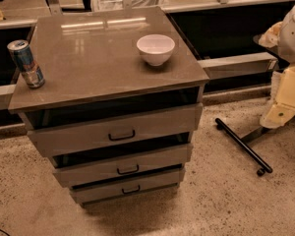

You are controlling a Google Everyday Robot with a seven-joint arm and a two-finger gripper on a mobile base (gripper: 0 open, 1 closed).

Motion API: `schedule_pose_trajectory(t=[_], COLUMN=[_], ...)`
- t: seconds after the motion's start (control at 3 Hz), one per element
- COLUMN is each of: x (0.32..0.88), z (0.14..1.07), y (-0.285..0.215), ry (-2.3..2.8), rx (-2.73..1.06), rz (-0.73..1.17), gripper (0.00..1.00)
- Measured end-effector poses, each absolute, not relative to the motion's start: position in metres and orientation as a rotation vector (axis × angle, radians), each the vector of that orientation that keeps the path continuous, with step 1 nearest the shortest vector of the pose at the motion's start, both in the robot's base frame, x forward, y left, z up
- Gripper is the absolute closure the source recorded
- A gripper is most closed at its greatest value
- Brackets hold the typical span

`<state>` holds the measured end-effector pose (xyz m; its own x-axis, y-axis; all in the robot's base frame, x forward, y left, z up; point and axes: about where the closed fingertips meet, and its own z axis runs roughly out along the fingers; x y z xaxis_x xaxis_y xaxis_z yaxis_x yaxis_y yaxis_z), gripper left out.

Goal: Open middle drawer

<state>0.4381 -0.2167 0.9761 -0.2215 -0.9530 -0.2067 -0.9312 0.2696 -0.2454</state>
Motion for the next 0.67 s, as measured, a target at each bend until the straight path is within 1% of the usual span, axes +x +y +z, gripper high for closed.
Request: schedule_pose_trajectory(t=[0.67], x=[0.4415], z=[0.9756], y=[-0.2149], ry=[2.218], rx=[-1.711], rz=[-0.077], gripper=[0.0])
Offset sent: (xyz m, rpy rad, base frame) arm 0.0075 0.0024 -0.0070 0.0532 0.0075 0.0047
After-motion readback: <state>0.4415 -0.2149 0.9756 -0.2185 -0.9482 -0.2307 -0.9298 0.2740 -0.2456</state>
